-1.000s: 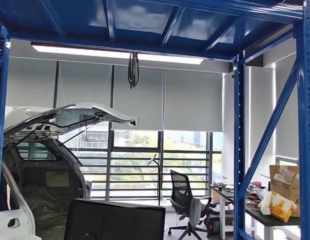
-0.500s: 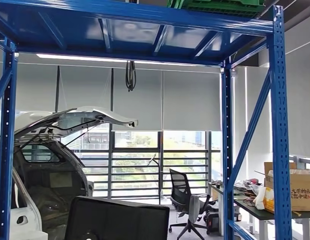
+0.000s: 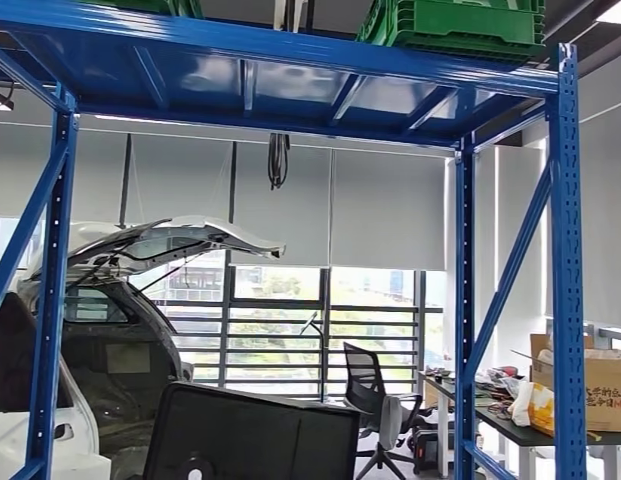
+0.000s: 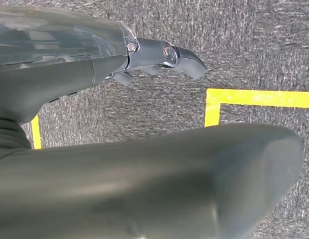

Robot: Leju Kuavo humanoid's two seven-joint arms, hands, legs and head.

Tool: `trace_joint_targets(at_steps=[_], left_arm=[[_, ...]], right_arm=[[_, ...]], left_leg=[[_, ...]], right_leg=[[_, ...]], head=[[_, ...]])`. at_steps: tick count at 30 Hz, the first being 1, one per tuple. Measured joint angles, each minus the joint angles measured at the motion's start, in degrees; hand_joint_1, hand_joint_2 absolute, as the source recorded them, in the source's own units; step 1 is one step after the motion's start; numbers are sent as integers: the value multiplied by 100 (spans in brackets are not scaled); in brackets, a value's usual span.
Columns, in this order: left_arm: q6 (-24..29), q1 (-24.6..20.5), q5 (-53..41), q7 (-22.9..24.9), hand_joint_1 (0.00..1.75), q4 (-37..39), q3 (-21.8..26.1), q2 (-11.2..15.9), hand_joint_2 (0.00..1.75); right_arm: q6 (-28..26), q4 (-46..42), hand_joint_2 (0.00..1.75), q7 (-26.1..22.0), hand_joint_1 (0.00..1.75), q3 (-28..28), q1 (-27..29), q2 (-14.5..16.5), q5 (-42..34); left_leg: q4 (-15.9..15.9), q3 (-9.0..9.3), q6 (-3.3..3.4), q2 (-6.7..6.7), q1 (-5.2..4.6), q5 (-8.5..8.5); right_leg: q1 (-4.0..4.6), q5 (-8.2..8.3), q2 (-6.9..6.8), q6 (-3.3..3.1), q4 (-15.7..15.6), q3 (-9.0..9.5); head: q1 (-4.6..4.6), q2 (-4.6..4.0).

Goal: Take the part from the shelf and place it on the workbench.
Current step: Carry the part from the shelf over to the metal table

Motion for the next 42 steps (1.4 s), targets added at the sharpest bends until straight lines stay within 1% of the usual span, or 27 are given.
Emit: trace_joint_targets(at_steps=[2, 5, 7, 8, 10, 11, 12, 13, 15, 16, 18, 20, 22, 24, 26, 27, 28, 29, 30, 32, 33, 34, 36, 38, 40, 41, 42], left_arm=[[-5, -4, -9, 2, 0, 0, 13, -2, 175], [-14, -2, -41, 7, 0, 0, 20, -3, 175], [-17, -4, -61, 5, 0, 0, 21, -3, 175], [-19, -7, -69, 5, 0, 0, 21, -2, 175], [-19, -1, -90, 4, 0, 0, 24, 8, 175], [-19, 7, -98, 4, 0, 0, 25, 11, 175], [-19, 18, -104, 4, 0, 0, 26, 15, 175], [-19, 25, -106, 4, 0, 0, 26, 15, 175], [-19, 25, -108, 4, 0, 0, 27, 23, 175], [-19, 16, -109, 3, 0, 1, 27, 25, 175], [-19, -10, -112, 4, 0, 2, 28, 26, 175], [-19, -10, -114, 5, 0, 2, 31, 26, 175], [-19, 13, -117, 7, 0, 2, 37, 29, 175], [-18, 11, -124, 13, 0, 2, 43, 37, 175], [-17, 3, -145, 31, 0, 2, 50, 45, 175], [-17, 8, -156, 43, 0, 2, 52, 47, 175], [-17, 14, -166, 55, 0, 2, 55, 50, 175], [-17, 20, -174, 67, 0, 2, 56, 53, 175], [-17, 22, -183, 78, 0, 2, 57, 54, 175], [-17, 14, -202, 104, 0, 3, 58, 49, 175], [-16, 11, -208, 116, 0, 3, 60, 46, 175], [-16, 15, -210, 129, 0, 3, 62, 45, 175], [-14, 42, -213, 172, 0, 3, 74, 59, 175], [-14, 65, -215, 219, 0, 3, 96, 83, 175], [-11, 56, -213, 241, 0, 3, 118, 114, 175], [-7, 47, -203, 244, 0, 3, 129, 132, 175], [-3, 45, -192, 246, 0, 3, 144, 144, 175]], right_arm=[[24, -2, 175, -23, 175, -2, -12, 10, 2], [60, -3, 175, -62, 175, -4, -26, 16, 53], [78, -6, 175, -91, 175, -5, -51, 25, 105], [86, -7, 175, -104, 175, -4, -65, 30, 127], [97, 5, 175, -117, 175, 2, -79, 36, 157], [103, 15, 175, -117, 175, 5, -78, 36, 170], [110, 27, 175, -117, 175, 8, -77, 36, 181], [119, 38, 175, -117, 175, 11, -77, 36, 190], [136, 48, 175, -120, 175, 13, -81, 36, 201], [142, 51, 175, -125, 175, 12, -86, 36, 206], [153, 54, 175, -136, 175, 11, -98, 36, 222], [163, 58, 175, -145, 175, 16, -105, 36, 239], [175, 63, 175, -152, 175, 28, -114, 33, 254], [187, 74, 175, -160, 175, 41, -132, 24, 270], [198, 97, 175, -164, 175, 57, -142, 3, 295], [203, 113, 175, -165, 175, 68, -144, -10, 309], [208, 125, 175, -166, 175, 80, -147, -23, 322], [212, 133, 175, -166, 175, 89, -158, -33, 331], [216, 137, 175, -167, 175, 96, -178, -40, 334], [221, 138, 175, -172, 175, 105, -231, -57, 337], [224, 137, 175, -174, 175, 113, -253, -69, 343], [226, 136, 175, -176, 175, 121, -271, -81, 350], [233, 115, 175, -179, 175, 145, -307, -91, 364], [246, 81, 175, -179, 175, 170, -350, -79, 372], [264, 61, 175, -174, 175, 203, -377, -68, 397], [272, 57, 175, -169, 175, 226, -383, -69, 416], [281, 55, 175, -163, 175, 257, -383, -68, 438]], left_leg=[[2, -24, -32, -2, 0, 17], [-25, -68, -118, 1, 20, 51], [67, -137, -156, -1, 17, -61], [266, -237, -169, -3, 16, -199], [955, -563, -199, -6, 20, -527], [1286, -725, -219, -6, 24, -622], [1461, -822, -240, -5, 31, -618], [1433, -828, -261, -3, 42, -513], [814, -568, -302, 54, 71, -109], [482, -426, -309, 118, 65, 33], [161, -315, -249, 204, 42, 125], [169, -354, -151, 152, 24, 132], [161, -371, -83, 84, 30, 168], [155, -398, -25, 11, 40, 205], [157, -428, 7, -75, 33, 227], [157, -436, 14, -122, 26, 235], [158, -440, 17, -172, 18, 242], [158, -440, 16, -226, 11, 248], [157, -440, 13, -283, 8, 255], [154, -460, -16, -390, 25, 280], [151, -480, -41, -439, 48, 297], [142, -501, -75, -492, 71, 318], [109, -532, -144, -558, 92, 349], [231, -612, -193, -395, 69, 218], [764, -851, -228, -181, 56, -121], [1115, -999, -251, -148, 59, -279], [1378, -1104, -274, -131, 62, -362]], right_leg=[[45, 195, 12, -91, -627, 331], [66, 236, 19, -150, -838, 388], [31, 276, -6, -208, -1000, 433], [14, 293, -23, -233, -1074, 452], [21, 304, -60, -251, -1083, 431], [24, 302, -80, -251, -1067, 418], [25, 296, -103, -249, -1048, 406], [23, 288, -127, -242, -1023, 394], [12, 249, -179, -203, -949, 374], [19, 222, -206, -172, -892, 354], [44, 187, -255, -112, -801, 304], [50, 185, -322, -80, -773, 278], [23, 80, -268, -30, -681, 253], [-11, -267, -106, 27, -191, 70], [-26, -633, -40, 47, 562, -231], [-27, -690, -35, 41, 787, -314], [-25, -641, -26, 24, 814, -306], [-21, -491, 0, -6, 612, -193], [-13, -278, 78, -52, 234, -3], [1, 26, 350, -144, -490, 343], [15, 90, 450, -169, -684, 428], [25, 95, 487, -179, -750, 450], [27, 128, 366, -187, -856, 478], [2, 176, 222, -221, -1015, 526], [-1, 203, 82, -248, -1074, 530], [1, 202, 6, -252, -1064, 517], [3, 199, -64, -251, -1052, 505]], head=[[1, 1], [1, 1], [2, 0], [3, 0], [4, 0], [4, 0], [4, 0], [3, 0], [3, 0], [4, 0], [2, 0], [0, 0], [-1, 0], [-1, 0], [-1, 0], [-1, 0], [-1, 0], [-1, 0], [-1, 0], [-1, 0], [-1, 1], [0, 1], [1, 1], [2, 0], [4, 0], [5, 0], [5, 0]])
